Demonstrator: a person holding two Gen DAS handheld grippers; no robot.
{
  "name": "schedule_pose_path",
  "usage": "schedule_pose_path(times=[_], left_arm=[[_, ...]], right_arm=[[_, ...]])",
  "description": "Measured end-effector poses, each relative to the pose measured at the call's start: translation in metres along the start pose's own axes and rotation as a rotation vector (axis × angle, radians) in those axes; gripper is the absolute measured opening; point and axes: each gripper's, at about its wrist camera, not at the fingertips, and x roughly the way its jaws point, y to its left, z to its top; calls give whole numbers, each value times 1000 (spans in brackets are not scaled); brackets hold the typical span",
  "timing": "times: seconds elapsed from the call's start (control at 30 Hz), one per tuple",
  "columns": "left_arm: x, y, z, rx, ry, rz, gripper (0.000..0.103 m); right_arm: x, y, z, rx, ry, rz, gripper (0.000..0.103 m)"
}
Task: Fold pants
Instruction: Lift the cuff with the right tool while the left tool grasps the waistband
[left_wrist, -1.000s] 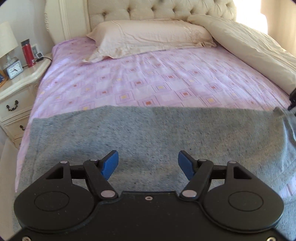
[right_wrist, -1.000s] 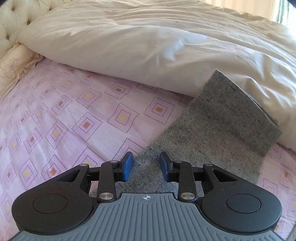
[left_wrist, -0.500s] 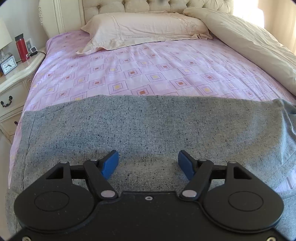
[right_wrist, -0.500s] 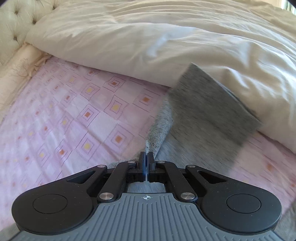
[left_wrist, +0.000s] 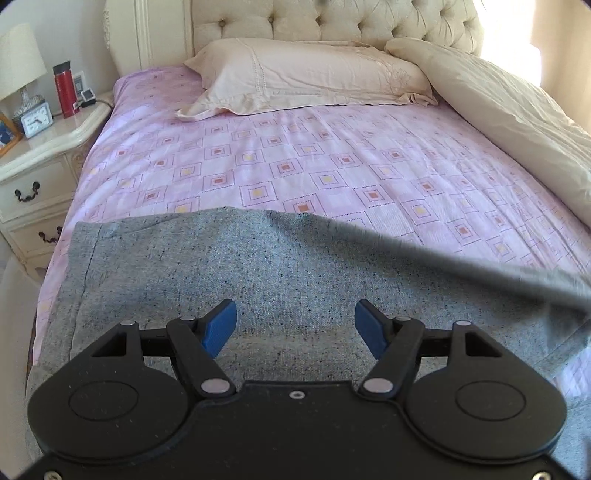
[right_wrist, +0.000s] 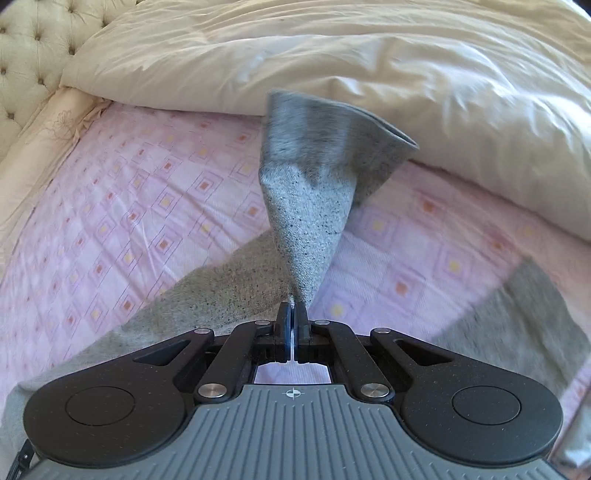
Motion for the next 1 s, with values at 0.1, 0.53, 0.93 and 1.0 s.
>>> schedule_pose_path(times=[0.1, 0.53, 0.93, 1.0], left_arm=[[-3, 4, 3, -21, 23, -11, 72], [19, -12, 65, -98, 190, -45, 74], [81, -41, 67, -268, 370, -13, 74], [88, -44, 68, -283, 374, 16, 74]], right_arm=[[-9, -6, -8, 11, -10, 9, 1], [-11, -20, -16, 39, -11, 79, 1], [1, -22, -16, 42, -3, 126, 1], [1, -23, -15, 46, -4, 133, 1]])
